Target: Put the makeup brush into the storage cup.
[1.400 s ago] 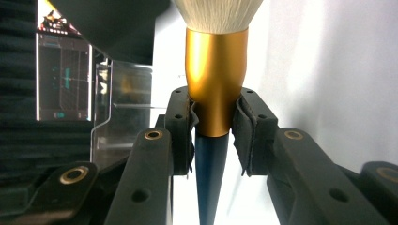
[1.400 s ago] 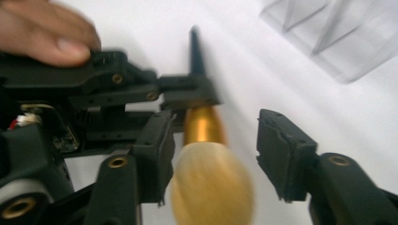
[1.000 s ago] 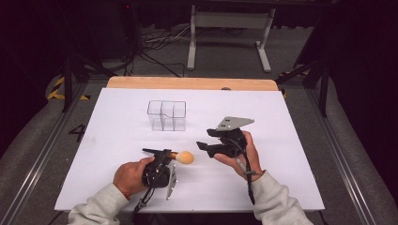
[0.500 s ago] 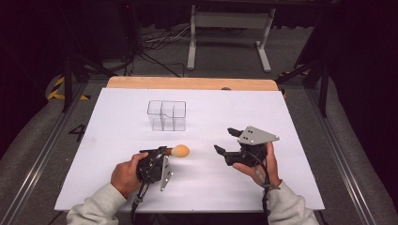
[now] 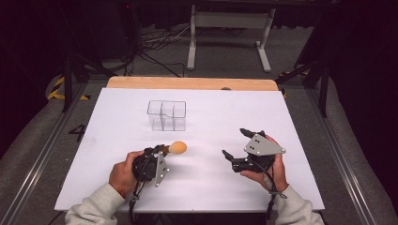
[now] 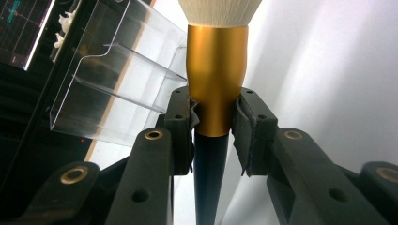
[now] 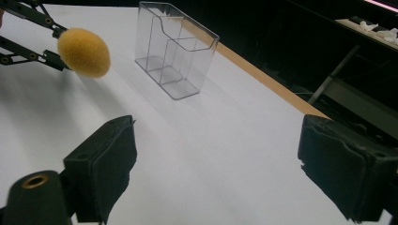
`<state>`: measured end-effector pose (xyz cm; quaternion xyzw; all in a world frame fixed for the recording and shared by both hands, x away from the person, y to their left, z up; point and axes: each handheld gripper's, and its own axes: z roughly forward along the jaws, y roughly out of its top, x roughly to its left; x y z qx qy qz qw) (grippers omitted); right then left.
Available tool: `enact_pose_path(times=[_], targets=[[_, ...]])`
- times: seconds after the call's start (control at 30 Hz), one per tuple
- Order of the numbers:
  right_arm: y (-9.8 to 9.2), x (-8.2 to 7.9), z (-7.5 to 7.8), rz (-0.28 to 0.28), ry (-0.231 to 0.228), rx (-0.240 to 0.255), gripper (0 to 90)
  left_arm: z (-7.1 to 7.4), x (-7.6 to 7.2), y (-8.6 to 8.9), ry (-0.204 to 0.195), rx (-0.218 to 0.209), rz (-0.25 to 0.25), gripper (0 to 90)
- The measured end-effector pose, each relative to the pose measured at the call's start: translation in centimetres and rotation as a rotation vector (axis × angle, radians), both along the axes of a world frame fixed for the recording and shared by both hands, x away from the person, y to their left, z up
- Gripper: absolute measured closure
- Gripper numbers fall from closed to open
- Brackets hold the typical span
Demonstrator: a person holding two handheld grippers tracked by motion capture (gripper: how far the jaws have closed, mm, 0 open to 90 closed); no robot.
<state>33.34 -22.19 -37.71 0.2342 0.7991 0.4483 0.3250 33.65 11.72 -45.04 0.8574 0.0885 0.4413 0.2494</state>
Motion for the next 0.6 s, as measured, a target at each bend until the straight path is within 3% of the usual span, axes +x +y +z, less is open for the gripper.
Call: enact_pose_path(times=[0.17, 0.6], targets=[[-0.7, -0.4, -0.6, -0.039, -0.039, 0.0, 5.8, 0.4, 0.1, 0.3, 0.028, -0.047, 0.01, 69.8], [-2.4, -1.6, -2.1, -0.039, -0.082, -0.006, 6.6, 1.7, 0.7, 1.9, 0.095, -0.21, 0.006, 69.9]])
